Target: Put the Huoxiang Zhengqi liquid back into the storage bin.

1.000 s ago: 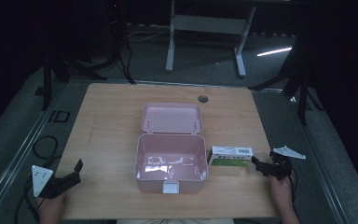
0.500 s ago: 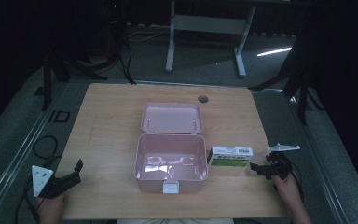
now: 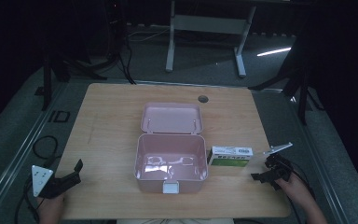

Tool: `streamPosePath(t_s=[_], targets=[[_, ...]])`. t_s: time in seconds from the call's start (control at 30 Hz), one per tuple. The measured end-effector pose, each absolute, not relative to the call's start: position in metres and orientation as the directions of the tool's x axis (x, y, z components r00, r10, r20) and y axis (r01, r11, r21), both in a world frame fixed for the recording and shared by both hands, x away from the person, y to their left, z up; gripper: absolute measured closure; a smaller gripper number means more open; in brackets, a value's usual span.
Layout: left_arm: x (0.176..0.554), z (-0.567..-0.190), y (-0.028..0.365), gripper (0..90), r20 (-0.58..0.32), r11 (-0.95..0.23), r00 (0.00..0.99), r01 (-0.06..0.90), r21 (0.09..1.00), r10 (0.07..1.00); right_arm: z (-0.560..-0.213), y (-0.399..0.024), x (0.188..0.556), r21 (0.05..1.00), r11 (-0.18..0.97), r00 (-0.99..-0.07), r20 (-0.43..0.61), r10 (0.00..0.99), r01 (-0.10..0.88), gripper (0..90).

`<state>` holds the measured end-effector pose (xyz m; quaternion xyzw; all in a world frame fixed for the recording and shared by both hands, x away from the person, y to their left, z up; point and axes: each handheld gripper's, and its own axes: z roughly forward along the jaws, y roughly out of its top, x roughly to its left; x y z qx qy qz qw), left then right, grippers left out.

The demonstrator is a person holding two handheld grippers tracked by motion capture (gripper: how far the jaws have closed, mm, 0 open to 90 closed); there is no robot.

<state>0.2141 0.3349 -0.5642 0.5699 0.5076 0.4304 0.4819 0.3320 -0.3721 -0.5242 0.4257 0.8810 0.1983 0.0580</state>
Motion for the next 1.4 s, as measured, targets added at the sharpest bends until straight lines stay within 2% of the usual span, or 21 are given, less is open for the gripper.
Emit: streamPosePath(t_s=[0.33,0.5,0.87,1.27,1.4], targets=[[0.214,-0.564,0.335,3.8,0.002,-0.021,0.116,0.165,0.986,0.993,-0.521,-0.358,0.327,0.243,0.721,-0.753,0.070,0.655,0.649,10.7],[0.214,-0.564,0.335,3.8,0.002,-0.021,0.116,0.165,0.986,0.993,-0.516,-0.349,0.327,0.178,0.779,-0.798,0.092,0.595,0.601,13.1],[0.214,-0.564,0.335,3.8,-0.001,-0.019,0.119,0.166,0.986,0.993,-0.511,-0.323,0.324,0.038,0.880,-0.874,0.144,0.464,0.474,11.3],[0.215,-0.564,0.335,3.8,0.000,-0.021,0.121,0.167,0.986,0.993,-0.508,-0.300,0.323,-0.015,0.936,-0.919,0.185,0.347,0.351,12.1],[0.215,-0.564,0.335,3.8,0.000,-0.021,0.122,0.168,0.986,0.993,-0.506,-0.291,0.323,-0.019,0.945,-0.931,0.170,0.324,0.325,11.9]])
